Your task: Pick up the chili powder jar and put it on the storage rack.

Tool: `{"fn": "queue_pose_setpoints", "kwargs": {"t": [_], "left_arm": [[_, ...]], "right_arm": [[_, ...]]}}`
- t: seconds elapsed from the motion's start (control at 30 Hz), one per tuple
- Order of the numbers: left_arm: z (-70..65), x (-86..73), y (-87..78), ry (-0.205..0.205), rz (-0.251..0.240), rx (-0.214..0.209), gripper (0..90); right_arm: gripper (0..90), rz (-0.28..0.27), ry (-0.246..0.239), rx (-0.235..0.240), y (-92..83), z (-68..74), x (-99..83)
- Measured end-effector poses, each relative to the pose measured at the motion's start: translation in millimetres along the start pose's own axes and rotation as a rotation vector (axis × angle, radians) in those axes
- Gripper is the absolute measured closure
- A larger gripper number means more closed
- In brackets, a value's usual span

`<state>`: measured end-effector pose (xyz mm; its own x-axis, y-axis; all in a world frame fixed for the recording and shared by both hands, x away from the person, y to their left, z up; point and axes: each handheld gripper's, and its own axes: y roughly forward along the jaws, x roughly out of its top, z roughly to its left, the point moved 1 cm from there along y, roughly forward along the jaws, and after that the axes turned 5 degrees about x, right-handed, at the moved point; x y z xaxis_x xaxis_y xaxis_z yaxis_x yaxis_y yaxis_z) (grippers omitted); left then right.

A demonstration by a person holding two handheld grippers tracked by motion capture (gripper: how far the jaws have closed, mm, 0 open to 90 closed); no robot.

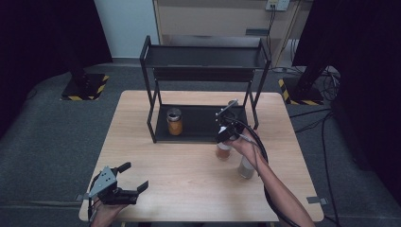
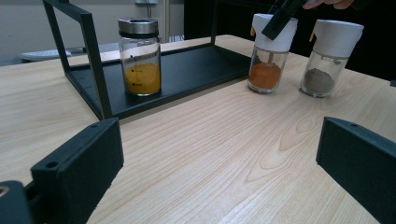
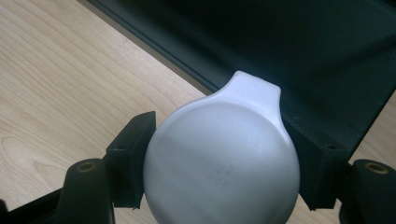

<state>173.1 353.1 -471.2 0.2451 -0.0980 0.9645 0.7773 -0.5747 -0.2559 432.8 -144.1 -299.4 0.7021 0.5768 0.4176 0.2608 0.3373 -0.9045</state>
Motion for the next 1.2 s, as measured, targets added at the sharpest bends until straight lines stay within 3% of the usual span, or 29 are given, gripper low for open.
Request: {"fn": "queue_pose_setpoints", "kwargs": {"t": [0.57,1.2], "left_arm": [[0.4,-0.1,0.1,-0.002,0.000,-0.001,0.0],[1.4,-0.7,-0.7,-0.005,-0.003,-0.003,0.0]], "right_arm": [[31.6,-0.026,-0.033,0.011,-21.0,6.3,14.5],[31.6,-0.027,-0.044,0.018,-27.2,6.8,55.7]]}}
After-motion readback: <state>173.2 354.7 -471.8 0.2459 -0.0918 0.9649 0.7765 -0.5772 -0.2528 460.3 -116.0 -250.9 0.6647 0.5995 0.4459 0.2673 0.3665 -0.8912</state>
